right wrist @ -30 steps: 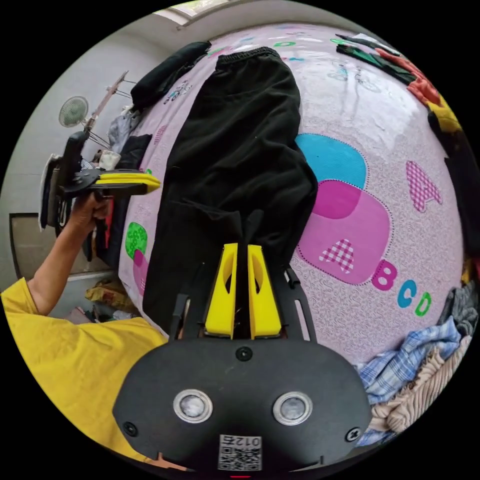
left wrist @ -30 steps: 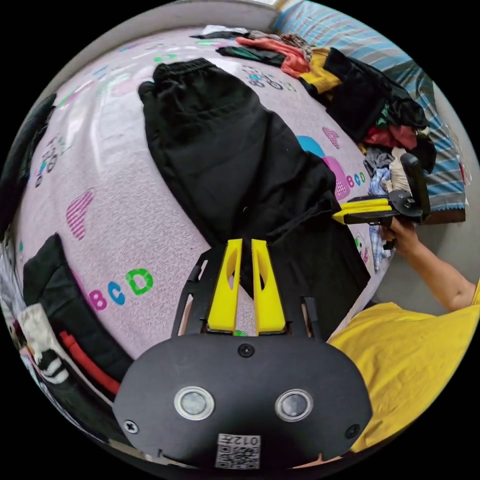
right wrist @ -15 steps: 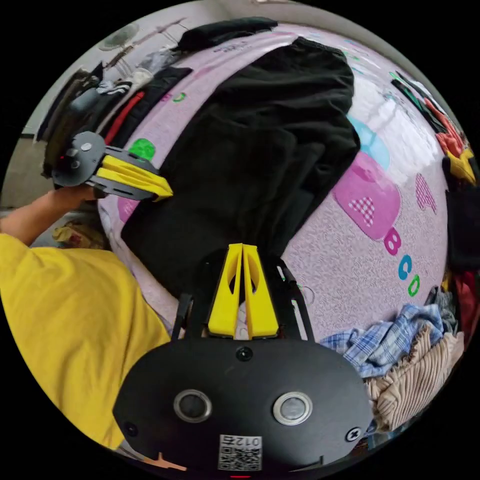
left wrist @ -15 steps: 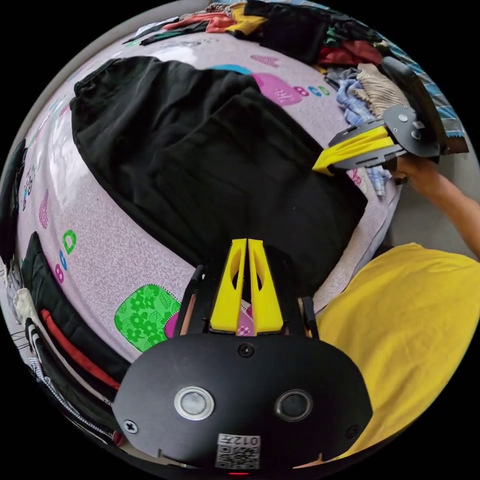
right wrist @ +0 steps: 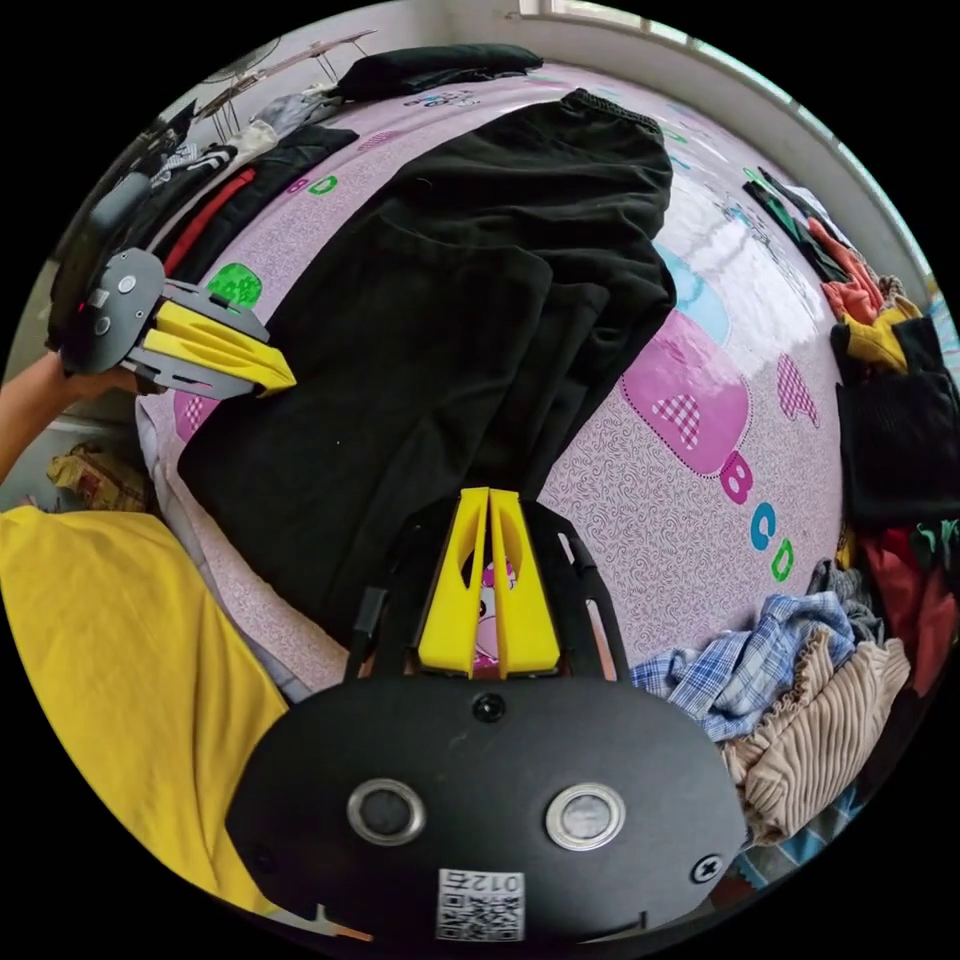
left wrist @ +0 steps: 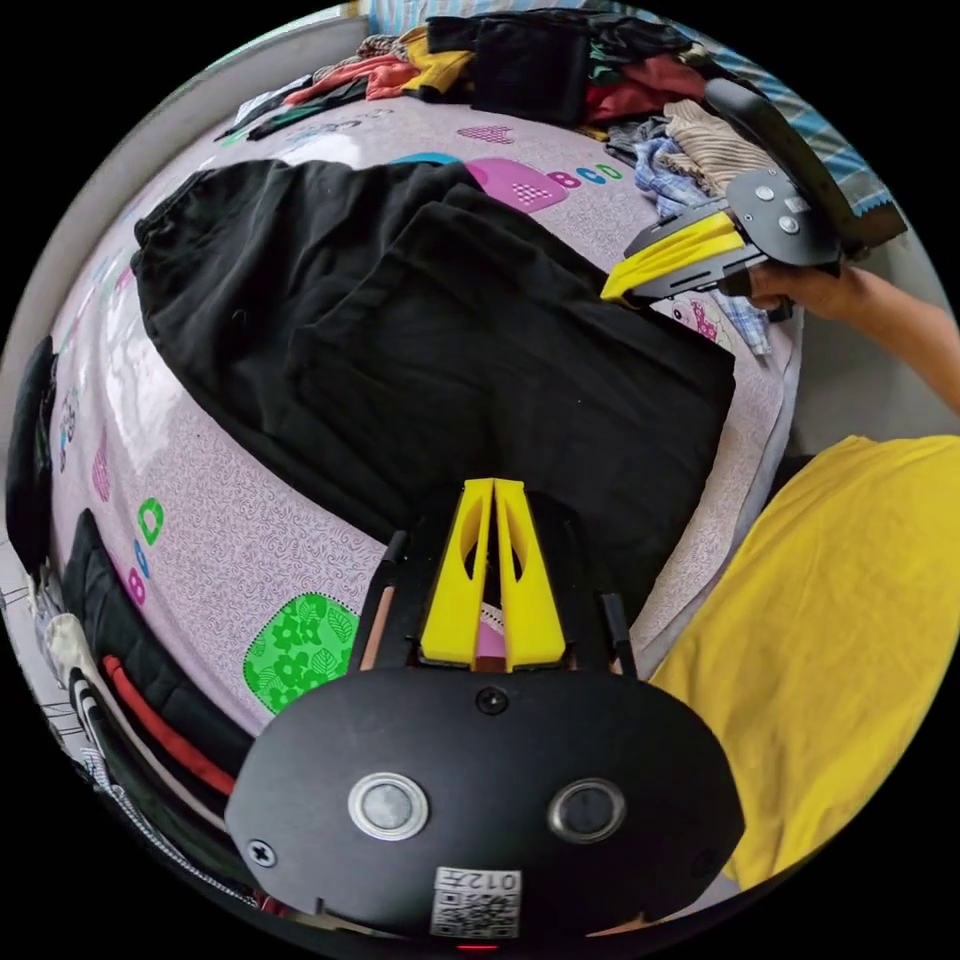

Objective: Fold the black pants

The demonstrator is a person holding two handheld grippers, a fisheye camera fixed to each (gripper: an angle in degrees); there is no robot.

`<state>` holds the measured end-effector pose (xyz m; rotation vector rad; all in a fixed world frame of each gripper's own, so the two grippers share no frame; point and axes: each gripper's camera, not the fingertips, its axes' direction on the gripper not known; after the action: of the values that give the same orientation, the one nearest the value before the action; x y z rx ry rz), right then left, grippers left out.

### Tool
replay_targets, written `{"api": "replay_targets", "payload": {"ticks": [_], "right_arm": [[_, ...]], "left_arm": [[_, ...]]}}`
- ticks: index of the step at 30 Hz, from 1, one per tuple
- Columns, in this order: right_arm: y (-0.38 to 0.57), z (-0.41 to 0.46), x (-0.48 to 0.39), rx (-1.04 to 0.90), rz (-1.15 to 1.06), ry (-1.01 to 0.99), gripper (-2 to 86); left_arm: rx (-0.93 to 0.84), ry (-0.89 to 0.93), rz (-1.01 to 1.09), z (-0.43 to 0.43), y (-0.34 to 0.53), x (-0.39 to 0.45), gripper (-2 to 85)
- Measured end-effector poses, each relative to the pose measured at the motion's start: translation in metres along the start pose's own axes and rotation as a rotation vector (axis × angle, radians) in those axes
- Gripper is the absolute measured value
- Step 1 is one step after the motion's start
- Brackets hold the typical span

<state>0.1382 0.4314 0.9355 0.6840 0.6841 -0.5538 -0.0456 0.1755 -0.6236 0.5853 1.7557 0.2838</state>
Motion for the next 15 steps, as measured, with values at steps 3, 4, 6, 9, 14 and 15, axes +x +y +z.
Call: {"api": "replay_targets", "payload": {"ticks": [3, 4, 6, 9, 14, 15], "right_arm": [[-0.003, 0.001, -0.015, 0.004, -0.060, 0.095, 0.5], [-0.004, 0.001, -0.021, 0.011, -0.081, 0.136, 0.5], [-0.006, 0.002, -0.026, 0.015, -0.099, 0.175, 0.4], [-0.011, 0.001, -0.021, -0.034, -0.112, 0.188, 0.2], [-0.038, -0.049, 0.036, 0.109, 0.013, 0.076, 0.0], [-0.046, -0.053, 0.045, 0.128, 0.034, 0.065, 0.0]], "left_arm": [[0.031, -0.102, 0.051, 0.000, 0.004, 0.015, 0.3], [0.029, -0.106, 0.038, 0.000, 0.004, 0.015, 0.3], [0.018, -0.067, -0.019, 0.000, 0.004, 0.007, 0.3], [-0.022, 0.070, -0.138, -0.004, 0.005, -0.020, 0.4], [0.217, 0.001, -0.260, -0.072, 0.007, -0.081, 0.3], [0.229, -0.036, -0.300, -0.081, -0.003, -0.103, 0.3]]}}
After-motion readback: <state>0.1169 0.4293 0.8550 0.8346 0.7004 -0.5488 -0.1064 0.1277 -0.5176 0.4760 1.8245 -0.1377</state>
